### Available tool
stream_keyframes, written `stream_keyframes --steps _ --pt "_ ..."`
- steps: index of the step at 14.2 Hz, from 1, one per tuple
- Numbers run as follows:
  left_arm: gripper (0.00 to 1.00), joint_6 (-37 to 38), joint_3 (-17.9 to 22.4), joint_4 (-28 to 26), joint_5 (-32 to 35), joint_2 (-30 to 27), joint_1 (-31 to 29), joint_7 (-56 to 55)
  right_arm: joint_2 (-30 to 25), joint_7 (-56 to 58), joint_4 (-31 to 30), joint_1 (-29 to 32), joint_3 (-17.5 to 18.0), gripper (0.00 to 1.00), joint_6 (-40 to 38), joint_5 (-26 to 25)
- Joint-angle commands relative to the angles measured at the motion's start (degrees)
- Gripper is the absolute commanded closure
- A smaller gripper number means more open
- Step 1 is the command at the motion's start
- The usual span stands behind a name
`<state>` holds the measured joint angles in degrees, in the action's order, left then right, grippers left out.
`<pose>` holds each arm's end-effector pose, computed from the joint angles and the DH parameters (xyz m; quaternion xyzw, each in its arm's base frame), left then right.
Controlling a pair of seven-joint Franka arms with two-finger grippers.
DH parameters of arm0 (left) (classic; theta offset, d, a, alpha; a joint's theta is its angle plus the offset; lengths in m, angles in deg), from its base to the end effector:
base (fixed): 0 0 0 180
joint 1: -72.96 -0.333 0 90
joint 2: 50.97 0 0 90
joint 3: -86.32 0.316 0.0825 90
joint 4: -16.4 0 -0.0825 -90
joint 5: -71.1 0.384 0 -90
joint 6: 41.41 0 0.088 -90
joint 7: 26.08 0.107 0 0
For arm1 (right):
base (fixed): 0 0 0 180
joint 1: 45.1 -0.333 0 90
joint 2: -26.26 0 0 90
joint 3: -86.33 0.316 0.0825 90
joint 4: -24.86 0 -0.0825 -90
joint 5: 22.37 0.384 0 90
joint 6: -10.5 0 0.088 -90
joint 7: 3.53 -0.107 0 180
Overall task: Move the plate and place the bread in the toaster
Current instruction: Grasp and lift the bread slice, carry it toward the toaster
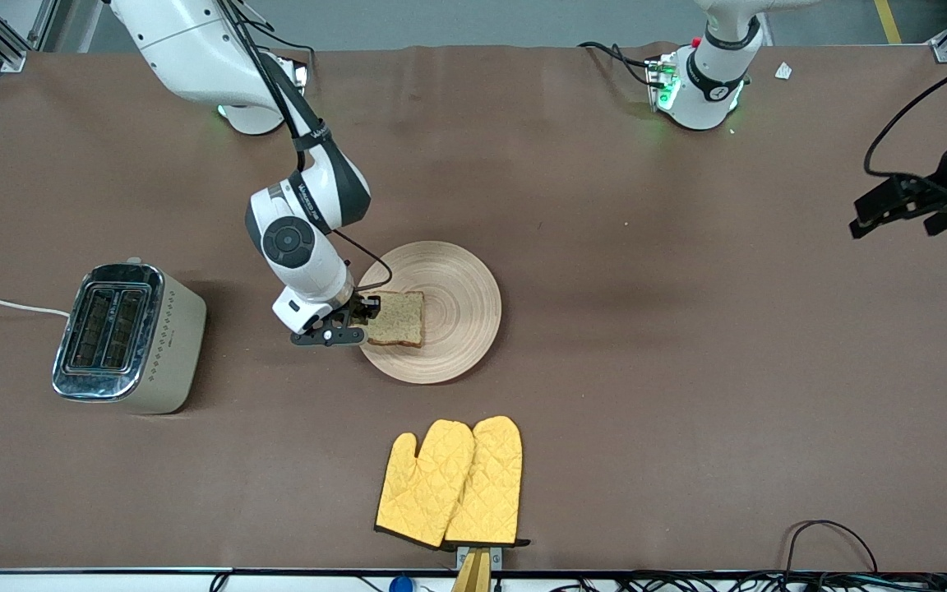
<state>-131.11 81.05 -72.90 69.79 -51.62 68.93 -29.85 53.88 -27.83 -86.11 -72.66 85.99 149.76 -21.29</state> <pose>0.5506 -0.0147 0.6361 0.9997 0.0219 0.0087 0.0113 0.5554 0.2859 0.2354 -0.9998 -0.0187 -0.0032 0.0069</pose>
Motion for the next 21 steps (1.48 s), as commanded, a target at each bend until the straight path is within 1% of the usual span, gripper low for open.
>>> stream_keyframes --steps 1,3,4,6,12,14,16,17,18,20,21 --pt "0.00 1.20 0.44 -2.02 1.74 -3.04 0.42 -0.18 -0.29 -0.66 -0.91 -0.74 -0.37 0.61 1.10 0.41" --pt "0.00 1.29 0.44 -3.51 4.02 -5.14 0.42 -0.18 -0.11 -0.66 -0.91 -0.74 -0.37 0.62 1.10 0.41" --pt "0.00 1.29 0.44 -4.73 4.03 -6.11 0.42 -0.09 -0.11 -0.66 -0.91 -0.74 -0.37 0.63 1.10 0.41" --pt "0.00 1.29 0.44 -5.01 4.03 -6.56 0.16 0.35 -0.02 -0.66 -0.91 -0.74 -0.37 0.67 1.10 0.41" --pt "0.00 2.43 0.26 -4.92 3.33 -6.47 -0.02 0.44 0.33 -0.74 -0.56 -0.74 -0.37 0.93 0.75 0.41" --pt "0.00 2.96 0.17 -4.75 3.33 -6.47 0.33 0.35 0.24 -1.62 -0.39 -0.82 -0.28 0.98 0.13 0.41" --pt "0.00 2.96 0.09 -4.57 3.24 -6.30 0.33 0.35 0.15 -2.93 0.48 -1.17 -0.28 1.00 -0.04 0.41" --pt "0.00 2.96 0.09 -4.57 3.24 -6.12 0.33 0.35 0.15 -3.72 1.36 -1.35 -0.28 1.00 -1.70 0.41" --pt "0.00 2.96 0.09 -4.48 3.15 -6.03 0.42 0.35 -0.02 -4.25 3.81 -1.35 -0.37 1.00 -5.81 0.41" --pt "0.00 2.87 0.00 -4.48 3.15 -5.95 0.42 0.35 -0.63 -5.75 9.95 -1.35 -0.37 1.00 -17.83 0.41" --pt "0.00 2.87 0.00 -4.48 3.15 -5.95 0.42 0.35 -1.16 -6.10 12.07 -1.35 -0.37 1.00 -21.89 0.41"
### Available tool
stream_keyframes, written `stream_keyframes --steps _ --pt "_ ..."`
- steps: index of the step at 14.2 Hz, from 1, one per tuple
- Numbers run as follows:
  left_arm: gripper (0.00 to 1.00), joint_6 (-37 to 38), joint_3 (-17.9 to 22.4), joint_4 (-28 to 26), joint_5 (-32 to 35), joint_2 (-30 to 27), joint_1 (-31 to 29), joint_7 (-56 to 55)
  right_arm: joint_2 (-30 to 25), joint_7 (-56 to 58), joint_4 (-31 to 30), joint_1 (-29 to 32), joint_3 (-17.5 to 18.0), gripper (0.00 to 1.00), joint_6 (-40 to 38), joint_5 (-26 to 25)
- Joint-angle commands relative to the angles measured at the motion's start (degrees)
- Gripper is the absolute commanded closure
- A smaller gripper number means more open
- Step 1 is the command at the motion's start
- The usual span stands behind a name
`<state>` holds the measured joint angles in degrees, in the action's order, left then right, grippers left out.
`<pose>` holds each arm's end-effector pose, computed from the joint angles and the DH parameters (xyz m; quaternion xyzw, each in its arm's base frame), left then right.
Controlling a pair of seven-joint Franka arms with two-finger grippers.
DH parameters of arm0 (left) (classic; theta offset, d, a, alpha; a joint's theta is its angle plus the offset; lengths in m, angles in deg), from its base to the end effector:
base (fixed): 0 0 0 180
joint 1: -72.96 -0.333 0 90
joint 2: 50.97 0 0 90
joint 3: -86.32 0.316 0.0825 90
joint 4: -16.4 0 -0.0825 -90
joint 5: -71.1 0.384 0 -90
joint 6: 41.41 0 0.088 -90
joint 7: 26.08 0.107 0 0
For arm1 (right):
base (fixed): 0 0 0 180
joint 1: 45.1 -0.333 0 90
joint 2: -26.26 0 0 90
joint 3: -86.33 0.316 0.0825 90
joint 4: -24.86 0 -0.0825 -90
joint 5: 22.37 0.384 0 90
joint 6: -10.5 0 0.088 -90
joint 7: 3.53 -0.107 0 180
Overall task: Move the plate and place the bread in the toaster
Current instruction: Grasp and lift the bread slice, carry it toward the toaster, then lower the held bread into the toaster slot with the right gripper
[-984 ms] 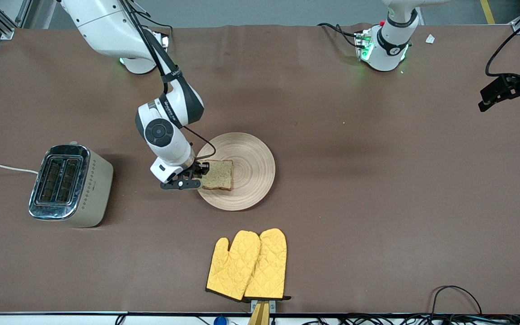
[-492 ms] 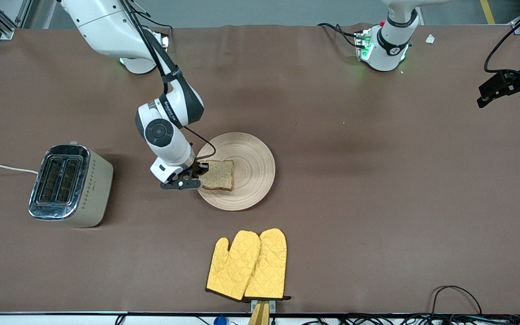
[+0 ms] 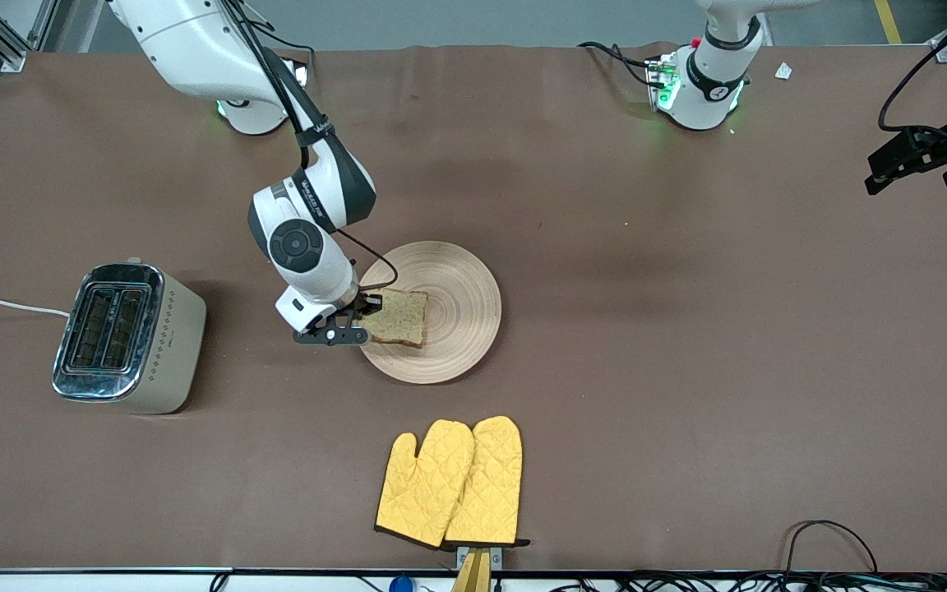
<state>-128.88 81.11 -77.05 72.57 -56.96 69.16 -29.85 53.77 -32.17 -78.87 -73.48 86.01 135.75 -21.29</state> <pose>0.5170 -0.0126 0.6482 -0.9996 -0.0214 -0.0007 0.0175 0.5631 0.3012 0.2685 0.9986 -0.0106 -0.0489 0.0194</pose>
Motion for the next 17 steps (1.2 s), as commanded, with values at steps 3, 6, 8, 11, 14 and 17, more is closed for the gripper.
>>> stream_keyframes --steps 3,6,8,11,14,17 --pt "0.00 0.64 -0.06 -0.33 0.28 -0.60 0.19 0.34 -4.91 -1.68 6.08 -0.36 -0.65 1.00 -14.40 -0.02" --pt "0.00 0.64 -0.06 -0.24 0.19 -0.51 0.19 0.34 -9.66 -1.50 8.00 0.34 -2.05 1.00 -25.89 -4.13" --pt "0.00 0.64 -0.32 -0.33 0.28 -0.51 0.28 0.34 -10.28 -1.24 12.65 0.43 -3.11 1.00 -36.60 -9.67" --pt "0.00 0.46 -1.11 -0.42 0.37 -0.60 0.46 0.17 -10.28 1.74 18.46 1.57 -4.34 1.00 -47.36 -18.72" --pt "0.00 0.28 -2.26 -0.42 0.37 -0.69 0.37 -0.97 -11.42 5.33 19.35 4.73 -4.34 1.00 -50.28 -28.91" --pt "0.00 0.46 -2.35 -0.59 0.19 -1.04 0.37 -1.06 -11.25 8.61 19.01 9.73 -4.34 1.00 -49.67 -33.58"
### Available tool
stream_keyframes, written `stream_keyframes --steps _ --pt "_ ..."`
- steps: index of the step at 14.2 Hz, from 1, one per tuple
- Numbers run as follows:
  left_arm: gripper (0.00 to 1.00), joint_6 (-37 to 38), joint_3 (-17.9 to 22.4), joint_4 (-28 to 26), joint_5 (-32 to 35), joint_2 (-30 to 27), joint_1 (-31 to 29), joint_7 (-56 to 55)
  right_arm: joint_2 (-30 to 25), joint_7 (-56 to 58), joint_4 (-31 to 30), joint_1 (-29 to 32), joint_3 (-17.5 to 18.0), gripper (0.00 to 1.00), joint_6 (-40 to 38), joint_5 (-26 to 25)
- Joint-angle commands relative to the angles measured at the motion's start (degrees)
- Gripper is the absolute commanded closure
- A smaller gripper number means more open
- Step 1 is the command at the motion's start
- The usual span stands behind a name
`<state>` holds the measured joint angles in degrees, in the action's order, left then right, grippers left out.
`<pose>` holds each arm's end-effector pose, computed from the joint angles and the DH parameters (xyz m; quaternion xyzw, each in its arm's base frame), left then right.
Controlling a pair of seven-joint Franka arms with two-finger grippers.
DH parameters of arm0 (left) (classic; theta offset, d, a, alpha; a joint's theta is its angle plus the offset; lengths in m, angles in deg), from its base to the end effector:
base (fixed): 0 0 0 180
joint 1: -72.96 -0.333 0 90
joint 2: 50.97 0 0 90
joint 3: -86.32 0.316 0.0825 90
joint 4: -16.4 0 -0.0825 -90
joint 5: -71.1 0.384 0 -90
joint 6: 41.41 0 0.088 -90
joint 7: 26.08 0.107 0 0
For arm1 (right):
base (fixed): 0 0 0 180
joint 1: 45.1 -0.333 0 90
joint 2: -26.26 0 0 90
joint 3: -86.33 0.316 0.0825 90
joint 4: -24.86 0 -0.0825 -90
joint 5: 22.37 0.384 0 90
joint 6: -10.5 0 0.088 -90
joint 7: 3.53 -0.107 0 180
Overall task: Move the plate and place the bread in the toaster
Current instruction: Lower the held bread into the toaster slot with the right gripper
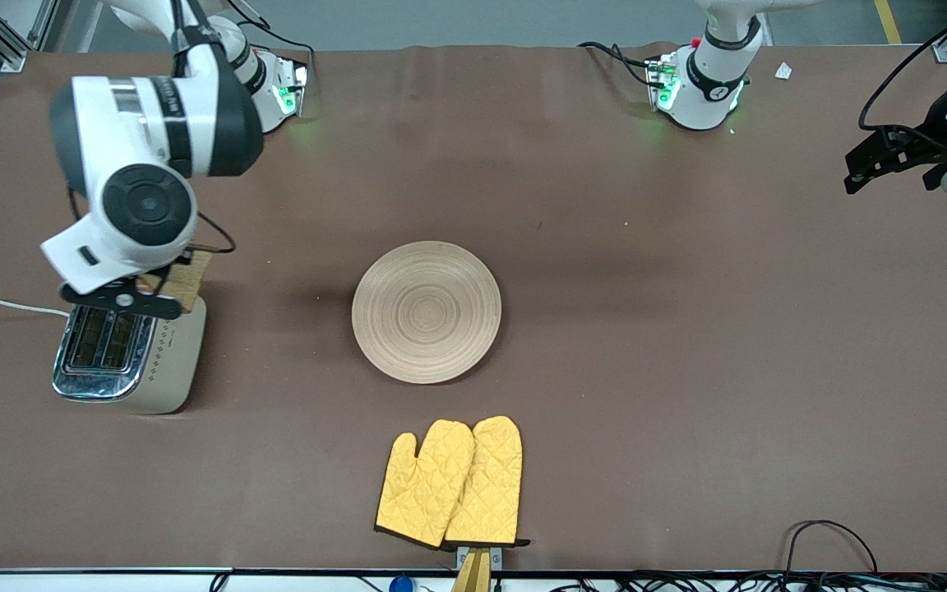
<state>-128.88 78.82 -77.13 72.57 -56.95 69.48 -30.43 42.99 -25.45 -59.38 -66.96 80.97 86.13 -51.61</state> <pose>0.5160 -0.0373 0.6472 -0.9998 -0.0038 -0.0003 0.0196 0.5902 0.1181 0.5034 0.9393 -0.0531 -0.1120 0.3200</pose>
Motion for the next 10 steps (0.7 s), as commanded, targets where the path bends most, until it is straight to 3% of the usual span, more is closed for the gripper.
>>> stream_keyframes --steps 1,10 --pt "0.00 0.46 -0.05 -0.52 0.28 -0.96 0.05 -0.48 -0.29 1.97 -0.66 4.45 0.70 1.00 0.65 -4.50" --pt "0.00 0.37 -0.14 -0.34 0.11 -0.52 0.23 -0.39 1.55 2.41 -4.35 8.24 0.70 1.00 10.58 -11.97"
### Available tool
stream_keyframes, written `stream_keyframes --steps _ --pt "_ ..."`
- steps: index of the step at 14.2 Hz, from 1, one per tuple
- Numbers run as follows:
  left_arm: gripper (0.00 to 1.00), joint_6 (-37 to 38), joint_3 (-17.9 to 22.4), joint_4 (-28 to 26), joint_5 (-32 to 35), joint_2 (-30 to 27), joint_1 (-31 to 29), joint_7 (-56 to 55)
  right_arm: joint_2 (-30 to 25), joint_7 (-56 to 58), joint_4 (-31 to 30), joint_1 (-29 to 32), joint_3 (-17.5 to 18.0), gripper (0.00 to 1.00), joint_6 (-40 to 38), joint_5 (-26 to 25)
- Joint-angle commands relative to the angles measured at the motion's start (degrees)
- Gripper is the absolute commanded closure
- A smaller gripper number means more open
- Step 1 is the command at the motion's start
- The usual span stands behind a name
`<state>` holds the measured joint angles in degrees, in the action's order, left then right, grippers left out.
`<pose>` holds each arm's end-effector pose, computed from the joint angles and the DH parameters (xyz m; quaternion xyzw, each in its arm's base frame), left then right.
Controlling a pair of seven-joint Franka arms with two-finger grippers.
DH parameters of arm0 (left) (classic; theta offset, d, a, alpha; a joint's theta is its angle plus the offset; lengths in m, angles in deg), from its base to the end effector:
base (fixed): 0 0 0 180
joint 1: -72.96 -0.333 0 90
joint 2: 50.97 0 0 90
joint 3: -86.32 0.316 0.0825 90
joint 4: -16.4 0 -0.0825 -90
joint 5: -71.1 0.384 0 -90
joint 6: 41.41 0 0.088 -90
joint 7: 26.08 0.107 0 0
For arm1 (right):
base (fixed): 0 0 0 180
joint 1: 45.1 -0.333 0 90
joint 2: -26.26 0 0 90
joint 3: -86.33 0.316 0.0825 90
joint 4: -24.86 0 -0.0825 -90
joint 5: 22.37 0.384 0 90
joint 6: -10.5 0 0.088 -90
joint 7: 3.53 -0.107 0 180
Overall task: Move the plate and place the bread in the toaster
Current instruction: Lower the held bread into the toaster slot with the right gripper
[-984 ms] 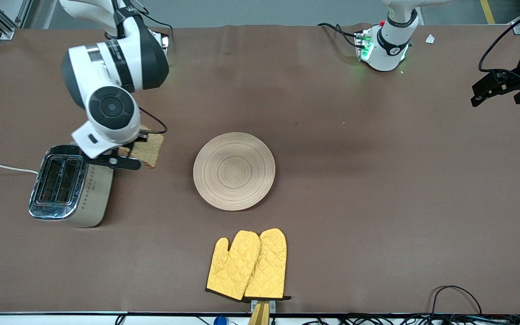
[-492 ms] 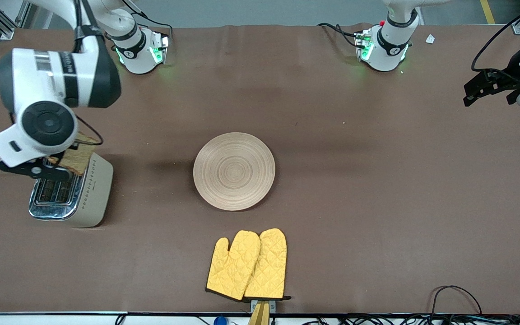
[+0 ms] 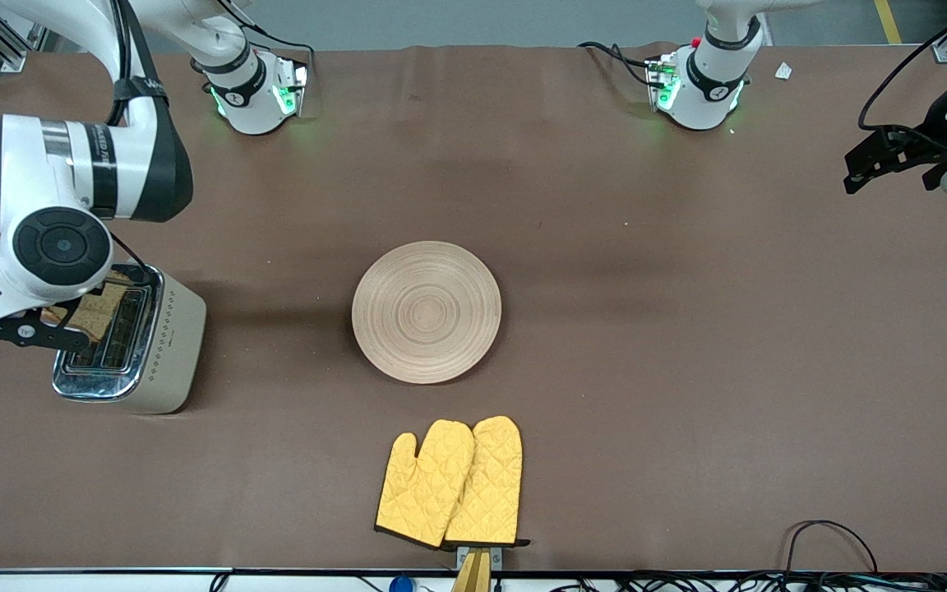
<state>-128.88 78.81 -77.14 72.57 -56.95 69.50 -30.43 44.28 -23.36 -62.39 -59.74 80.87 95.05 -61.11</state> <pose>0.5160 -0.0376 0.6471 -0.9998 -0.0035 -0.0002 0.0197 0.6220 0.0350 0.4825 0.9217 -0.0580 -0.0770 0.3757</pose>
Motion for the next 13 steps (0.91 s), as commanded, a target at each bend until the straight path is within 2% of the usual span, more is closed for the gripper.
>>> stream_keyframes --steps 1,5,13 --pt "0.00 0.37 -0.31 -0.33 0.11 -0.44 0.20 -0.39 1.22 0.32 -1.34 1.37 0.79 1.00 2.27 -2.65" --pt "0.00 0.11 -0.31 0.28 0.11 0.36 -0.06 -0.39 2.99 0.32 -1.52 1.73 0.88 1.00 4.91 -3.80" --pt "0.00 0.29 -0.31 0.37 0.11 0.53 -0.15 -0.39 4.13 0.23 -2.22 1.55 0.88 1.00 5.00 -4.41"
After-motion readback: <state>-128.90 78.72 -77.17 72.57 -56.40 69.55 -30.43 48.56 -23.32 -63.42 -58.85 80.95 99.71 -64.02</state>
